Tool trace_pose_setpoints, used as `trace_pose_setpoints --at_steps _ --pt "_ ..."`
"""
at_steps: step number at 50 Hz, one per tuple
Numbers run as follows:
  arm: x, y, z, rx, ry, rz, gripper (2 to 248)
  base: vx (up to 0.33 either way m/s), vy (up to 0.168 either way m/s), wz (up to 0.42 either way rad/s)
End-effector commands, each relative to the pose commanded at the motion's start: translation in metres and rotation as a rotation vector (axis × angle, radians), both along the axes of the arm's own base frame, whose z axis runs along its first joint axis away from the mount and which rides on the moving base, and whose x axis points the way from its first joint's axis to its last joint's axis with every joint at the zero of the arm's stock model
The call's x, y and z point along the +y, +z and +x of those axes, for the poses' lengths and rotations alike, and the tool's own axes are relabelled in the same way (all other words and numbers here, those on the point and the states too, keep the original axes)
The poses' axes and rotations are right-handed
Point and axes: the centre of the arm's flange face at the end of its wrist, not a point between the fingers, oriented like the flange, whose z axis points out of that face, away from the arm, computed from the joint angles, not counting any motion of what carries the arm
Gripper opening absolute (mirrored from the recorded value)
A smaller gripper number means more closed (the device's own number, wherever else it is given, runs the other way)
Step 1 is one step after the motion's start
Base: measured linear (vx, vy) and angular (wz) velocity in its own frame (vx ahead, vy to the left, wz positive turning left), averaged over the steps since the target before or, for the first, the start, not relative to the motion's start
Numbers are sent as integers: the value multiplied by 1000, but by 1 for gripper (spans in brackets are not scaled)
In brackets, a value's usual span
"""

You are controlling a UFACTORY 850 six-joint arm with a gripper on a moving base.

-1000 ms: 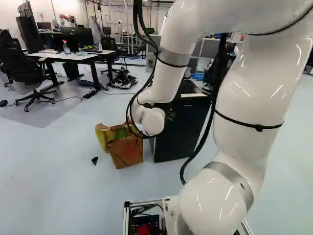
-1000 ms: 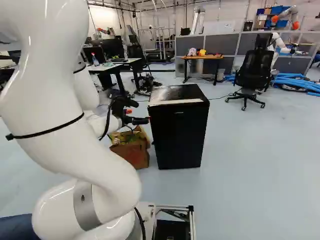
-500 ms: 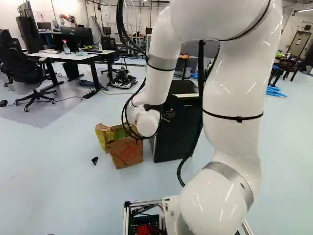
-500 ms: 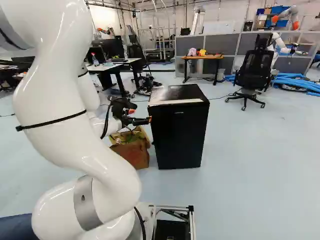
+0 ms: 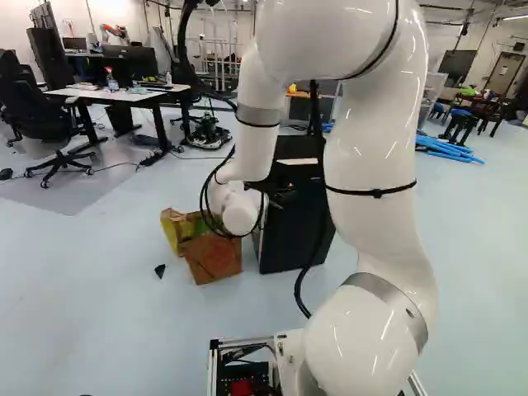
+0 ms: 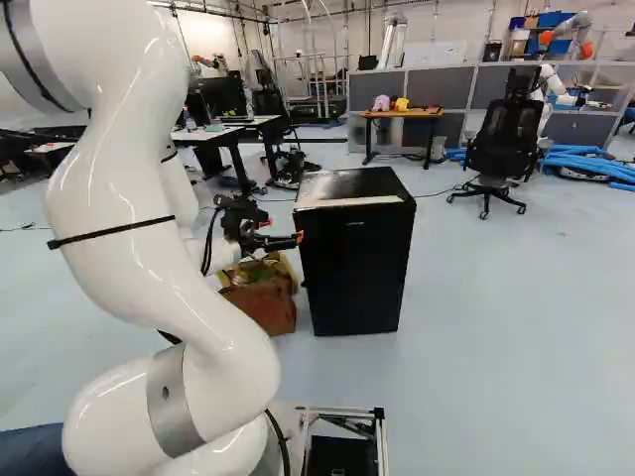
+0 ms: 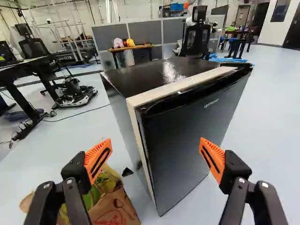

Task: Grab a drink from the fridge

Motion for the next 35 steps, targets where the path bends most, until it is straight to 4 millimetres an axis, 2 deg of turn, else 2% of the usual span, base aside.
trace_pose_setpoints --at_steps 27,35 --pt "7 -26 8 -38 -79 -79 247 0 0 0" --pt "9 -26 11 -46 -91 -79 247 0 0 0"
